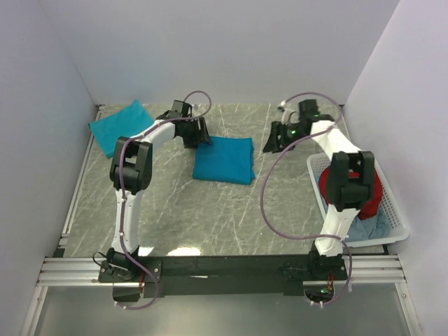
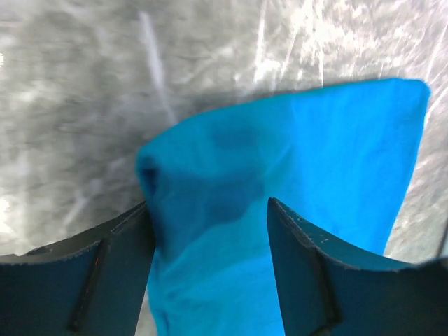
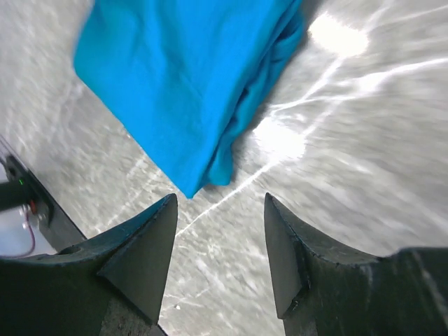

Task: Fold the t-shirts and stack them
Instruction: Neatly place the folded tshirt to the corner

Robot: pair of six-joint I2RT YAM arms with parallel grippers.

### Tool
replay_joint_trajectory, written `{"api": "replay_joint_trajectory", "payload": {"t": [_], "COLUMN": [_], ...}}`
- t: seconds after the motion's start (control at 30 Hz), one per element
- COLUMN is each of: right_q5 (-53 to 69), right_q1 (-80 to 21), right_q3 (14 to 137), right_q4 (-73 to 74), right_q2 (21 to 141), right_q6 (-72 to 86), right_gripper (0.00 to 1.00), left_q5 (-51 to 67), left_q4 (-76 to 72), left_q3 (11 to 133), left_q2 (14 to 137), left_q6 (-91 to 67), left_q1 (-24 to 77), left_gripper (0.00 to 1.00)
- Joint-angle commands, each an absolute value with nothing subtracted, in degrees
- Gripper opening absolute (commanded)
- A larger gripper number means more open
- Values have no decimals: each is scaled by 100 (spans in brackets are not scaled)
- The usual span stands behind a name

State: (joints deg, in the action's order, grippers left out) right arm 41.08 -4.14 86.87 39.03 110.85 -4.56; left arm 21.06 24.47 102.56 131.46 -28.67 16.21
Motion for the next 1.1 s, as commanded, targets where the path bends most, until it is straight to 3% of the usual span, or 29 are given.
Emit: {"api": "replay_joint_trajectory", "payload": {"t": [0.0,0.07,0.17,0.2,0.27,0.43,0.5,0.73,0.9,1.07], "right_q5": [4499,4623,4728,4763,4842,4720,4798,4887,4913,4965], "right_q1": [-115,-53,-44,-53,-53,-44,-44,-44,-35,-44], "right_q3": [8596,8596,8508,8464,8359,7603,7489,7374,7374,7365], "right_q4": [3885,3955,3946,3938,3885,3262,3243,3199,3287,3384], "right_q2": [10521,10302,9898,9801,9537,9027,9017,9044,9079,9026], "right_q6": [-502,-501,-483,-475,-466,-422,-457,-510,-589,-685], "right_gripper": [60,60,60,60,60,62,62,62,62,62], "left_q5": [1592,1337,1379,1406,1371,21,-1231,-3556,-4323,-4316], "left_q4": [3585,3900,3912,3876,3824,3569,3359,2577,2101,1758], "left_q3": [10256,10379,10345,10310,10240,9775,9537,8553,8288,8402], "left_q2": [13640,13798,13930,13939,13896,12880,12448,10821,10477,10415], "left_q6": [-2506,-2286,-2224,-2232,-2241,-1865,-1662,-565,359,738], "left_q1": [1924,2073,2127,2136,2153,2162,2162,2162,2118,1846], "left_gripper": [68,67,47,28,1,0,0,0,0,0]}}
